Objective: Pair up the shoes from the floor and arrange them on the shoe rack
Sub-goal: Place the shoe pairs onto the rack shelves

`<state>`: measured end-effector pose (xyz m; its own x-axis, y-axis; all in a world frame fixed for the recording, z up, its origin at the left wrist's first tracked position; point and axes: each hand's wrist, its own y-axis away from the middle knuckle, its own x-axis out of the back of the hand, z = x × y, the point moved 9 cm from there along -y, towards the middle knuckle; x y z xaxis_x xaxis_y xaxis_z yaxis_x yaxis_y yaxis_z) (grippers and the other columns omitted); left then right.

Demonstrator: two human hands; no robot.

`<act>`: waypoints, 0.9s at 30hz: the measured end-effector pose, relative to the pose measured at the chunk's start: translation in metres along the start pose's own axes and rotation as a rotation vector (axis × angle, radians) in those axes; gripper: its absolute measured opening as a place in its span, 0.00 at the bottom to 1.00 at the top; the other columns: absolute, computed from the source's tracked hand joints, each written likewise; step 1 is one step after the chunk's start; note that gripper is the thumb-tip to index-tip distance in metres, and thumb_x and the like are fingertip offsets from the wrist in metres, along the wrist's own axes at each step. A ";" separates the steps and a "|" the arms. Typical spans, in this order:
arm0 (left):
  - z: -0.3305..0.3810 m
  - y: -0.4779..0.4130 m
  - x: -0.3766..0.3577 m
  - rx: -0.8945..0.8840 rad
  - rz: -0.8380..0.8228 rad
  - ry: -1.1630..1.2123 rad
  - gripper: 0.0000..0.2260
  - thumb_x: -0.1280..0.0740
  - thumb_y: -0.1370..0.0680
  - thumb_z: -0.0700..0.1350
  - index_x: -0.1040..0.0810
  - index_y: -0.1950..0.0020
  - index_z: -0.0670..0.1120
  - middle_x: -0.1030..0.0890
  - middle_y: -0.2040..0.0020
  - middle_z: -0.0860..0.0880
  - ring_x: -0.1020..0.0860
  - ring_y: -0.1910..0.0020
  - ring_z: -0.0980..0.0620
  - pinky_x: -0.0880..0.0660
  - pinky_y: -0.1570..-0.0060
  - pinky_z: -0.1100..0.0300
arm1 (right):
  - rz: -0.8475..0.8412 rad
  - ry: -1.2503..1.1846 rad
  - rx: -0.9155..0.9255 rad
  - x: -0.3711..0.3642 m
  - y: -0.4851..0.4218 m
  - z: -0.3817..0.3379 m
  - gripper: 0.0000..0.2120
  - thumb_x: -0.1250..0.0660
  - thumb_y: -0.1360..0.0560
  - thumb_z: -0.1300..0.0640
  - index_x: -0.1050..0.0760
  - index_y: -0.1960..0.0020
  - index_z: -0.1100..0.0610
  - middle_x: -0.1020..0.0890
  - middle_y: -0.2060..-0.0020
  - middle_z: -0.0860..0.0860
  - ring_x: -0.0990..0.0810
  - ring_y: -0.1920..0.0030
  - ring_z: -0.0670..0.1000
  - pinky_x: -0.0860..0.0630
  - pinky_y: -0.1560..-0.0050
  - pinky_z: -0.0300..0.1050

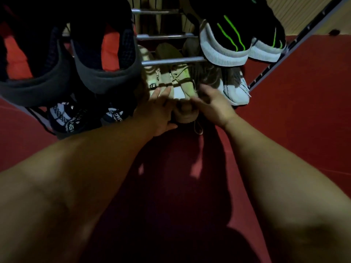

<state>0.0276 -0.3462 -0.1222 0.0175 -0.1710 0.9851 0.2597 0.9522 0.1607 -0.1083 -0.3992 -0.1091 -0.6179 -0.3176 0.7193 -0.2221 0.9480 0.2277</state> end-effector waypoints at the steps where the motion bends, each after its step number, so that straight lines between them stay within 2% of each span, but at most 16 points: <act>1: 0.000 -0.001 -0.001 0.015 0.005 0.033 0.37 0.38 0.25 0.62 0.49 0.22 0.48 0.55 0.22 0.45 0.53 0.23 0.41 0.48 0.27 0.41 | 0.170 0.049 -0.085 0.019 0.000 0.015 0.26 0.38 0.25 0.44 0.34 0.30 0.53 0.28 0.36 0.57 0.27 0.37 0.56 0.30 0.38 0.48; 2: 0.001 -0.002 -0.001 0.030 0.002 0.067 0.37 0.40 0.25 0.63 0.49 0.22 0.48 0.55 0.22 0.45 0.53 0.23 0.42 0.47 0.27 0.42 | 0.303 0.035 -0.233 0.032 0.005 0.036 0.24 0.39 0.23 0.46 0.35 0.29 0.53 0.29 0.35 0.58 0.28 0.36 0.58 0.31 0.38 0.49; 3: 0.002 -0.003 -0.003 0.047 -0.007 0.097 0.37 0.41 0.24 0.63 0.49 0.22 0.48 0.55 0.22 0.46 0.54 0.23 0.43 0.47 0.27 0.43 | 0.354 -0.050 -0.376 0.035 0.009 0.056 0.24 0.40 0.22 0.47 0.37 0.28 0.54 0.30 0.34 0.58 0.29 0.36 0.59 0.31 0.38 0.50; 5: -0.001 -0.006 -0.008 0.095 -0.024 0.159 0.36 0.43 0.23 0.64 0.52 0.22 0.48 0.56 0.22 0.48 0.56 0.23 0.45 0.48 0.27 0.44 | 0.249 -0.318 -0.540 0.008 0.009 0.078 0.26 0.40 0.22 0.47 0.37 0.28 0.58 0.27 0.35 0.58 0.27 0.36 0.60 0.29 0.37 0.50; 6: -0.001 -0.007 -0.010 0.116 -0.029 0.182 0.36 0.44 0.23 0.63 0.54 0.22 0.48 0.57 0.22 0.49 0.57 0.23 0.45 0.48 0.26 0.45 | 0.206 -0.410 -0.561 -0.002 0.006 0.078 0.24 0.40 0.22 0.48 0.34 0.30 0.60 0.24 0.38 0.59 0.25 0.38 0.60 0.27 0.41 0.50; 8: -0.002 -0.007 -0.013 0.143 -0.030 0.186 0.36 0.45 0.23 0.63 0.55 0.22 0.49 0.58 0.22 0.51 0.58 0.23 0.46 0.48 0.26 0.46 | 0.227 -0.579 -0.590 -0.008 0.005 0.076 0.18 0.39 0.22 0.52 0.28 0.37 0.62 0.21 0.45 0.59 0.21 0.45 0.61 0.23 0.47 0.52; 10: 0.000 -0.006 -0.013 0.149 -0.029 0.173 0.35 0.45 0.22 0.63 0.54 0.22 0.50 0.58 0.22 0.51 0.58 0.23 0.47 0.49 0.26 0.46 | 0.290 -0.670 -0.588 -0.007 0.005 0.075 0.15 0.36 0.24 0.57 0.25 0.40 0.61 0.19 0.47 0.59 0.20 0.47 0.62 0.23 0.43 0.57; 14: -0.002 -0.006 -0.012 0.160 -0.025 0.214 0.34 0.44 0.23 0.63 0.51 0.22 0.50 0.57 0.22 0.51 0.58 0.23 0.48 0.47 0.27 0.45 | 0.419 -0.645 -0.512 0.013 0.015 0.069 0.16 0.36 0.29 0.61 0.29 0.41 0.57 0.20 0.49 0.57 0.20 0.48 0.59 0.23 0.43 0.56; 16: 0.000 -0.007 -0.011 0.143 -0.020 0.197 0.34 0.45 0.23 0.64 0.49 0.22 0.49 0.56 0.21 0.49 0.58 0.23 0.46 0.50 0.26 0.47 | 0.489 -0.635 -0.508 0.024 0.036 0.075 0.18 0.36 0.29 0.62 0.31 0.39 0.57 0.20 0.50 0.55 0.20 0.50 0.57 0.22 0.46 0.53; 18: 0.001 -0.009 -0.009 0.138 -0.029 0.161 0.33 0.45 0.22 0.64 0.47 0.23 0.47 0.55 0.21 0.48 0.57 0.23 0.45 0.54 0.26 0.49 | 0.488 -0.714 -0.517 0.023 0.062 0.086 0.17 0.36 0.27 0.63 0.30 0.39 0.59 0.19 0.53 0.57 0.19 0.59 0.54 0.22 0.55 0.50; 20: 0.002 -0.009 -0.008 0.138 -0.057 0.124 0.32 0.46 0.22 0.64 0.45 0.24 0.47 0.55 0.21 0.47 0.57 0.23 0.44 0.56 0.26 0.50 | 0.425 -0.886 -0.565 0.009 0.092 0.099 0.08 0.39 0.23 0.64 0.30 0.45 0.57 0.21 0.61 0.55 0.22 0.72 0.48 0.25 0.67 0.44; 21: 0.003 -0.009 -0.006 0.134 -0.054 0.116 0.32 0.46 0.23 0.64 0.43 0.24 0.47 0.54 0.21 0.47 0.56 0.23 0.44 0.56 0.26 0.49 | 0.401 -0.941 -0.595 0.004 0.108 0.103 0.05 0.40 0.22 0.64 0.31 0.48 0.56 0.22 0.64 0.54 0.24 0.75 0.45 0.25 0.68 0.42; 23: 0.005 -0.008 -0.003 0.120 -0.041 0.131 0.33 0.46 0.24 0.66 0.39 0.26 0.47 0.52 0.21 0.47 0.55 0.23 0.44 0.54 0.26 0.47 | 0.377 -0.987 -0.658 -0.003 0.137 0.115 0.07 0.42 0.20 0.64 0.32 0.54 0.53 0.23 0.64 0.53 0.23 0.74 0.45 0.24 0.65 0.44; 25: 0.004 -0.003 -0.003 0.116 -0.047 0.139 0.34 0.46 0.26 0.67 0.39 0.26 0.47 0.52 0.21 0.47 0.54 0.23 0.44 0.52 0.26 0.46 | 0.322 -1.021 -0.704 -0.010 0.160 0.124 0.07 0.43 0.20 0.64 0.32 0.53 0.53 0.21 0.60 0.54 0.21 0.66 0.49 0.23 0.59 0.47; 27: 0.005 0.003 0.002 0.118 -0.027 0.125 0.38 0.48 0.28 0.70 0.40 0.25 0.48 0.51 0.21 0.47 0.54 0.23 0.43 0.53 0.26 0.45 | 0.255 -1.030 -0.734 -0.014 0.179 0.131 0.07 0.44 0.20 0.64 0.31 0.51 0.53 0.21 0.58 0.53 0.20 0.60 0.50 0.22 0.59 0.46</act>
<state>0.0238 -0.3429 -0.1194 0.1338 -0.2202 0.9662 0.1470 0.9686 0.2004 -0.2382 -0.2272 -0.1641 -0.9481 0.3160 0.0359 0.2491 0.6679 0.7013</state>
